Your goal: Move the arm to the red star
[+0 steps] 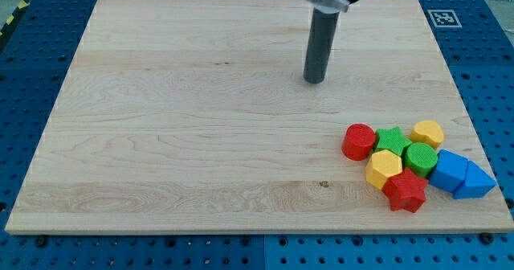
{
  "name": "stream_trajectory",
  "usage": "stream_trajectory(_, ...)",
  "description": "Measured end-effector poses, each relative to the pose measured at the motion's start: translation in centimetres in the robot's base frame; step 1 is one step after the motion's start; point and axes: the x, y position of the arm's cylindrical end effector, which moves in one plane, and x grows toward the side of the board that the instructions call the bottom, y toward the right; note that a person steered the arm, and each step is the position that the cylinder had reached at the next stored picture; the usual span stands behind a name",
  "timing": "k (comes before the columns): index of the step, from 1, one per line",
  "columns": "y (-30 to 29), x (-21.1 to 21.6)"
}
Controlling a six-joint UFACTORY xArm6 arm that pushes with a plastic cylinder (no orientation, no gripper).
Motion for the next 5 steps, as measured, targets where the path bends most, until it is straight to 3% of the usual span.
stream_trajectory(1, -3.0, 3.6)
stream_trajectory(3, -4.9, 17.6)
stream_trajectory(4, -3.9, 21.3)
stream_trajectory(5, -3.4, 21.4)
